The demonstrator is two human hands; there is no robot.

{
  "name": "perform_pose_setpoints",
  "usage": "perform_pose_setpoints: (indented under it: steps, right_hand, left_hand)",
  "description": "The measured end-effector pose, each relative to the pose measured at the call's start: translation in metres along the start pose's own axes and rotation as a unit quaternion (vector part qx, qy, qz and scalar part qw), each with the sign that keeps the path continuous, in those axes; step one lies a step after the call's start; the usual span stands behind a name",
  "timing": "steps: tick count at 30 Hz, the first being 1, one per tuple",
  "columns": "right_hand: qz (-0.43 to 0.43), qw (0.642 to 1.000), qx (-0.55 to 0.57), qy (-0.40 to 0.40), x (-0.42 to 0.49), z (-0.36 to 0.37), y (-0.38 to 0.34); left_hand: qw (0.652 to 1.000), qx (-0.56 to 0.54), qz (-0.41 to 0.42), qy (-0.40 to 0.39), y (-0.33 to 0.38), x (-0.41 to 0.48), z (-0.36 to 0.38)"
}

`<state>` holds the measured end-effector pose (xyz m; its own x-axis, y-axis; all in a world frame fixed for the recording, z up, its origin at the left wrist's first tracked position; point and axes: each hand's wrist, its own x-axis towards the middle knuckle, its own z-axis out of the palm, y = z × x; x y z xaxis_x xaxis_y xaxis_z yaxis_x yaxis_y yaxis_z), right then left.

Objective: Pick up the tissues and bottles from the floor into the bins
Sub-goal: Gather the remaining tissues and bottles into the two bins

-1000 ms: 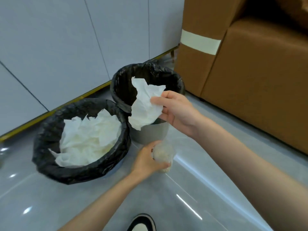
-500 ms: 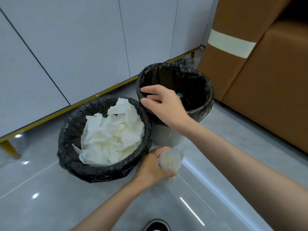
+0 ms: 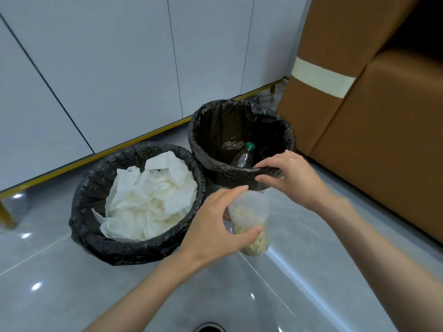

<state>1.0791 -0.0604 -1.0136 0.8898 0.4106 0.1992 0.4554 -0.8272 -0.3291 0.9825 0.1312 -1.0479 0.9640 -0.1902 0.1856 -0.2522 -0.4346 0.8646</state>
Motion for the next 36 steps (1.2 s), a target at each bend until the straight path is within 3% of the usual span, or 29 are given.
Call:
perform_pose_setpoints:
  steps: [5,10,14,18,22,24,27,33,36]
  right_hand:
    - [-0.002,0.999,-0.008,0.039,-0.006,0.005,0.008]
    - [0.004,0.998,0.022,0.05,-0.015,0.002,0.015]
    - [0.001,0.999,0.013,0.03,-0.02,0.007,0.017]
    - [0.003,0.999,0.026,0.035,-0.028,0.011,0.019]
    - [-0.002,0.998,0.038,0.044,-0.036,0.013,0.026]
    - [0.001,0.998,0.044,0.05,-0.04,0.016,0.029]
    - [-0.005,0.997,0.041,0.059,-0.045,0.017,0.029]
    - [0.023,0.994,0.064,0.09,-0.049,0.019,0.034]
    - [0.021,0.993,0.07,0.09,-0.052,0.021,0.034]
  left_hand:
    - [0.99,-0.086,0.055,0.098,0.026,0.012,-0.013]
    - [0.941,-0.294,-0.029,0.166,0.059,0.041,-0.017]
    - [0.937,-0.302,-0.044,0.171,0.074,0.075,-0.015]
    - [0.955,-0.241,-0.077,0.156,0.069,0.107,-0.012]
    - [0.992,0.034,-0.073,0.097,0.045,0.133,-0.005]
    - [0.979,0.185,-0.081,0.027,0.036,0.142,0.002]
    - [0.944,0.307,-0.094,-0.078,0.022,0.154,0.015]
    - [0.915,0.351,-0.018,-0.2,0.022,0.167,0.038]
    - [0.89,0.378,-0.031,-0.253,0.016,0.17,0.047]
